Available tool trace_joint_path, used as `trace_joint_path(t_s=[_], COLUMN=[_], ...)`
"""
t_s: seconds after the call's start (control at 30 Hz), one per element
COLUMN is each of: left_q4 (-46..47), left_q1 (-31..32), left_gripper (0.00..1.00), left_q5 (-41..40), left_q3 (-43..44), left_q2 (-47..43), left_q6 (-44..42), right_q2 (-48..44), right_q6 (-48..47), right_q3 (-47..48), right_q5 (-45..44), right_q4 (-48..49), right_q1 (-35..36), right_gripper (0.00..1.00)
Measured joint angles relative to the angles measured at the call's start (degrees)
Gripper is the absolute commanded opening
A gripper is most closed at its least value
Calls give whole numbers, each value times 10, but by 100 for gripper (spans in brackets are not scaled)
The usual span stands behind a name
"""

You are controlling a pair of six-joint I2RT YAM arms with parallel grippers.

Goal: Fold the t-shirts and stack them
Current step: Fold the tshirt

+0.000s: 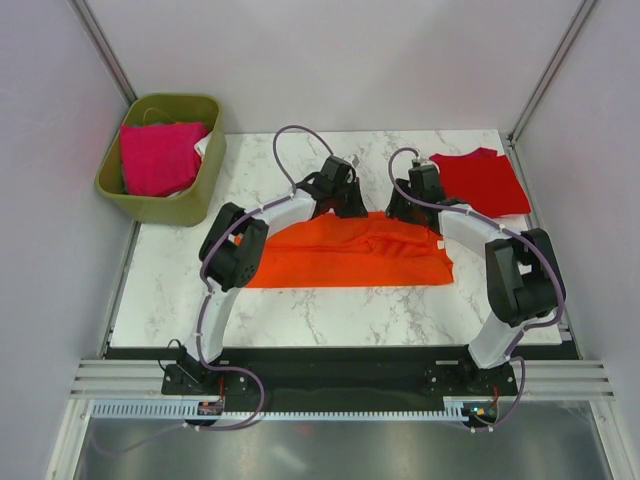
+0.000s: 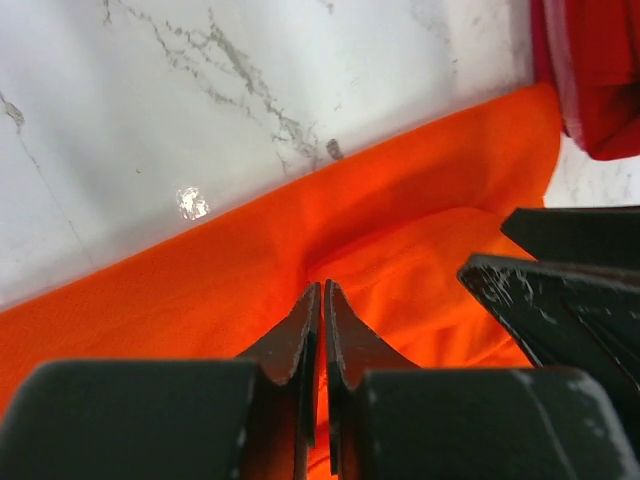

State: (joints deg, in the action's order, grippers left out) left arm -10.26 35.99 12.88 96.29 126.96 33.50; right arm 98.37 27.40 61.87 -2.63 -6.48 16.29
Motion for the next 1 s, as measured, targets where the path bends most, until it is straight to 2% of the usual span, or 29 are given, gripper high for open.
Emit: trace_joint_path(t_s=[0.33, 0.43, 0.6, 0.73, 0.83, 1.0], left_q4=[-73, -83, -93, -97, -99, -101], left_q1=[-3, -3, -3, -4, -5, -5], left_gripper=[7, 6, 5, 4, 4, 4], left_q5=[9, 8, 5, 5, 5, 6], left_q3=[85, 97, 103, 106, 106, 107], left_q2=[84, 89, 92, 92, 92, 92], left_q6=[34, 40, 47, 49, 49, 49], right_q2=[43, 17, -83, -163, -184, -107], right_q6=[-15, -15, -13, -12, -10, -6], right_q3=[4, -41, -116, -132, -132, -85], right_q5=[52, 75, 100, 106, 102, 97], right_q4=[-52, -43, -57, -58, -52, -49], right_q1=[0, 0, 0, -3, -9, -14], right_gripper=[51, 51, 49, 51, 55, 60])
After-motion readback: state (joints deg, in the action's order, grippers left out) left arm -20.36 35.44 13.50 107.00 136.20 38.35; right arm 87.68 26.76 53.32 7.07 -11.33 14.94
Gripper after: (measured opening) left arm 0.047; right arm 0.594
